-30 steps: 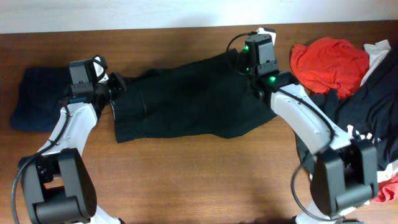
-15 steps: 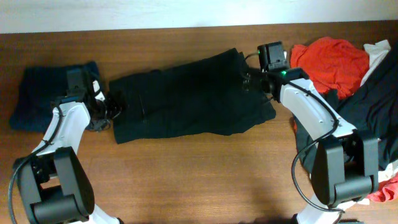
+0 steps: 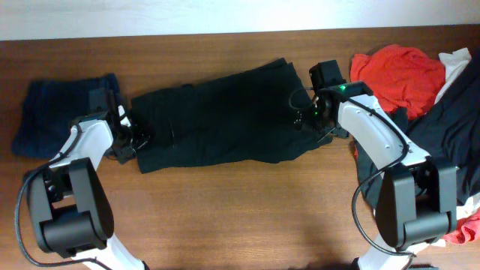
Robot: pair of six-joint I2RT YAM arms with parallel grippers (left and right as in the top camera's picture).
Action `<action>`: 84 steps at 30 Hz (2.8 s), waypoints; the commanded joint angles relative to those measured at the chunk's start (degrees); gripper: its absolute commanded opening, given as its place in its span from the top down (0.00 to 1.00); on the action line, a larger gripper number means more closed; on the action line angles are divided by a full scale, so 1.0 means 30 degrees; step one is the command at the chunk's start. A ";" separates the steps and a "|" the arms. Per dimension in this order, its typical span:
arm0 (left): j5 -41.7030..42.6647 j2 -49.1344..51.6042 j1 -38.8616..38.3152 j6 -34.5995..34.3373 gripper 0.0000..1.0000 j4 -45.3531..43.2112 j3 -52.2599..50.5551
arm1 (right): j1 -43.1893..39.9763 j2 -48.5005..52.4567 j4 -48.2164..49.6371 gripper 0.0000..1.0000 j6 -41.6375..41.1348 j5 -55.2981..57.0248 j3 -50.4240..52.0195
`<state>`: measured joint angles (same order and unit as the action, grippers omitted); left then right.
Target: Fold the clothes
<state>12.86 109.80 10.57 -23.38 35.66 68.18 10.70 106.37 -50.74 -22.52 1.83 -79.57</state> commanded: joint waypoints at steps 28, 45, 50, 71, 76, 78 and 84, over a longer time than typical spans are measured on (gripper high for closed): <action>0.1727 -0.9056 -0.1362 0.1683 1.00 0.8918 0.3402 | 1.1016 0.5450 0.7796 0.80 0.2055 -1.2575 -0.0219; 0.0787 -0.9056 -0.3359 0.1683 1.00 0.8837 0.3402 | 0.1260 0.4350 -0.4146 0.77 0.7082 -0.5880 -0.0444; 0.1413 -0.9056 -0.6878 0.1137 1.00 0.8561 0.3402 | 0.1435 0.4350 -0.1851 0.78 0.6608 -0.5880 0.1909; 0.3308 -0.3606 -1.3508 0.0015 0.35 0.0517 0.3956 | 0.0044 0.3555 -0.5224 0.91 0.4116 -0.4197 -0.0350; 0.3096 -0.4087 -0.9304 0.0903 0.32 -0.1180 0.5493 | -0.2637 0.1406 -0.9464 0.82 0.4138 -0.4204 -0.6251; 0.1770 -0.3643 -0.8466 0.0903 0.32 -0.2616 0.5493 | -0.2616 0.1013 -1.0032 0.76 0.5428 -0.6251 -0.7504; 0.1137 0.0335 -0.8094 0.0903 0.33 -0.5071 0.5493 | 0.0189 0.1064 -0.9806 0.66 0.6433 -0.8539 -0.7023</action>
<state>17.12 103.26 -13.26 -22.00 20.69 84.36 6.50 108.44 -80.34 -5.04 -20.25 -102.19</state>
